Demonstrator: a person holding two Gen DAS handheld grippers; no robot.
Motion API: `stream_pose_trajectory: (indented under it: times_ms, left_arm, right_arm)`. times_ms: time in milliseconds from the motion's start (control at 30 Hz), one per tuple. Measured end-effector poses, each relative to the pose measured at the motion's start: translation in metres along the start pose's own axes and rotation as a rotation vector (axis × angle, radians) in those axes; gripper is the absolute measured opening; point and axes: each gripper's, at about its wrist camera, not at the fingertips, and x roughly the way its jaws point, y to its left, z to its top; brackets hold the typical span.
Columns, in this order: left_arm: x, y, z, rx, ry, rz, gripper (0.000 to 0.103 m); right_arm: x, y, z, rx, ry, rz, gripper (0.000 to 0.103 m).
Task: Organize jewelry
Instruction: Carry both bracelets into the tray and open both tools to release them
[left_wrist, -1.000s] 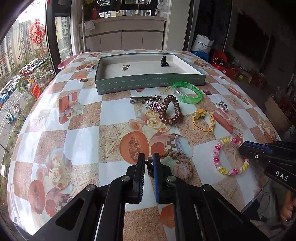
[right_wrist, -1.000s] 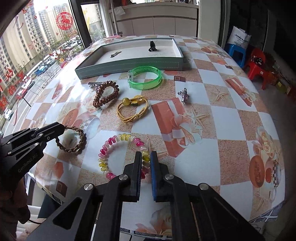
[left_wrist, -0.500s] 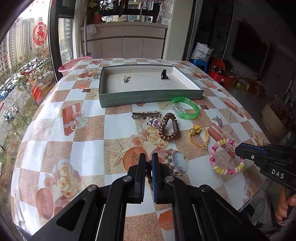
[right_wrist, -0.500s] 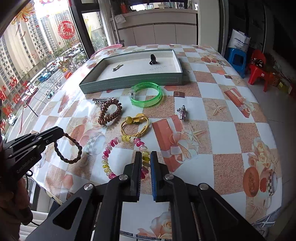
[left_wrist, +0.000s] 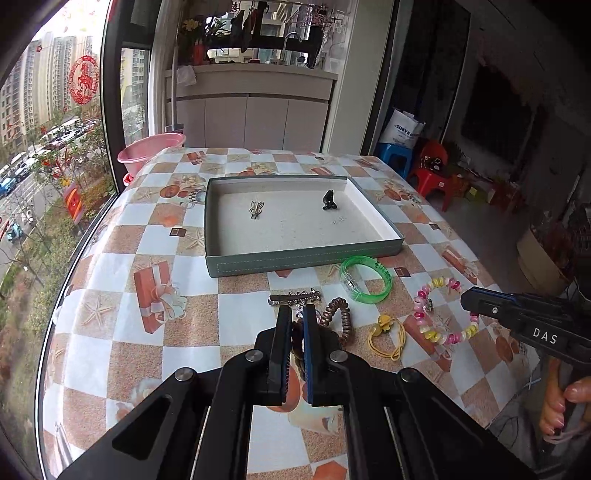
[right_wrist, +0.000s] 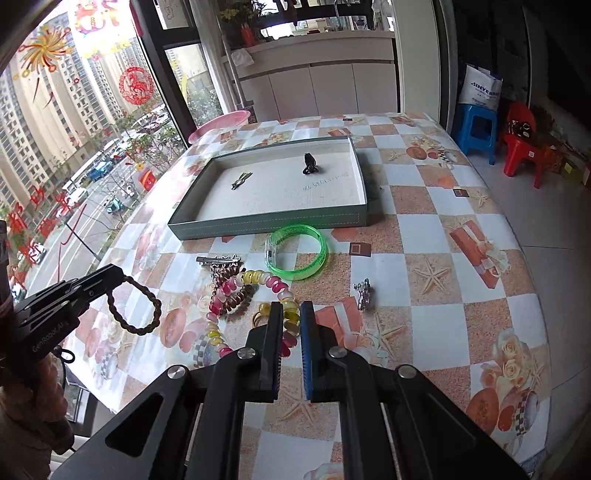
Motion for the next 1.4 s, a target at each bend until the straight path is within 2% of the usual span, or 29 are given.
stream_pose_trajectory:
  times_ms: [400, 567, 667, 833, 1067, 1233, 1400]
  left_arm:
    - [0.029, 0.009, 0.087, 0.019, -0.03, 0.013, 0.019]
    - [0.063, 0.019, 0.119, 0.004, -0.012, 0.021, 0.019]
    - [0.096, 0.025, 0.132, -0.018, 0.03, 0.018, 0.019]
    - [0.15, 0.031, 0.133, -0.01, 0.099, 0.057, 0.019]
    - [0.213, 0.041, 0.121, -0.016, 0.181, 0.117, 0.019]
    - [0.235, 0.05, 0.118, -0.039, 0.201, 0.155, 0.019]
    - [0.245, 0.048, 0.117, 0.019, 0.19, 0.261, 0.019]
  right_arm:
    - [0.022, -0.006, 0.103, -0.016, -0.015, 0.031, 0.01]
    - [0.048, -0.008, 0.139, -0.01, 0.004, 0.039, 0.01]
    - [0.072, -0.014, 0.154, 0.012, 0.032, 0.047, 0.01]
    - [0.123, -0.021, 0.165, 0.023, 0.099, 0.029, 0.01]
    - [0.191, -0.039, 0.158, 0.065, 0.208, 0.018, 0.01]
    - [0.214, -0.049, 0.16, 0.091, 0.203, -0.009, 0.01]
    - [0.227, -0.054, 0.164, 0.095, 0.172, -0.046, 0.01]
